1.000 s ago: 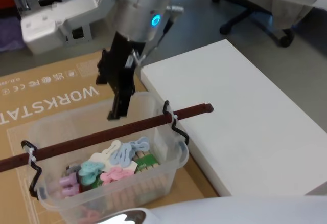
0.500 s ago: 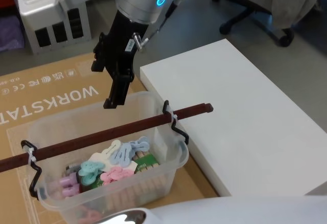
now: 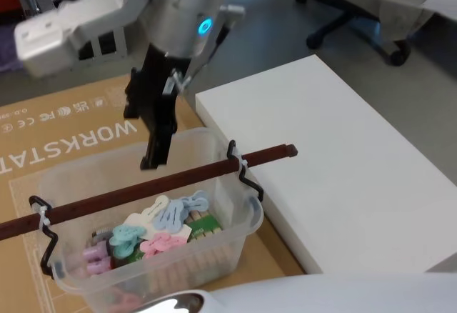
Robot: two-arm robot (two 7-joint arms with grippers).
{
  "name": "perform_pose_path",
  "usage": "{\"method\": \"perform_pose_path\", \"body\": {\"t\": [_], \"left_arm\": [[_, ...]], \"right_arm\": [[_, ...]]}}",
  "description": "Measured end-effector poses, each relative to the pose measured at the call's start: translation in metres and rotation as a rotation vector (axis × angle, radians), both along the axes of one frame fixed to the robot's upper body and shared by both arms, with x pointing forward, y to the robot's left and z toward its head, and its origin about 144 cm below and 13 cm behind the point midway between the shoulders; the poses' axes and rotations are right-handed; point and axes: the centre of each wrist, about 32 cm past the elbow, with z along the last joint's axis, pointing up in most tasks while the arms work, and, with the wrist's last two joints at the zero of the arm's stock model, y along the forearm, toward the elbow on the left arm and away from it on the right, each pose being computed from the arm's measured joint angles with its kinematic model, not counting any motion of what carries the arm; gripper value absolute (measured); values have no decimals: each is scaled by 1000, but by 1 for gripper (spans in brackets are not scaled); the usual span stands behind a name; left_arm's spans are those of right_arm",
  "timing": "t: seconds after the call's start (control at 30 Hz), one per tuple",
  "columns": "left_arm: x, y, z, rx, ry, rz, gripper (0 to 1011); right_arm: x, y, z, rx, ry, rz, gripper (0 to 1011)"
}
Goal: Use one hand to grasp the basket and place it at the designated location.
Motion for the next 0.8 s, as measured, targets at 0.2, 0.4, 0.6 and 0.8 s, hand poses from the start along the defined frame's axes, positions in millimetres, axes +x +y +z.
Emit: {"method": "perform_pose_path", "body": {"t": [0.2,0.4,0.6,0.8], "left_arm": [[0,0,0,0,0,0,0],[0,0,0,0,0,0,0],[0,0,0,0,0,0,0],[0,0,0,0,0,0,0]], "right_arm": [[2,14,-13,-30,13,6,1001],[3,21,-21,-52,24,8,1001],[2,27,-31,-75,39,11,1001],[2,28,-34,-84,41,12,1001]]}}
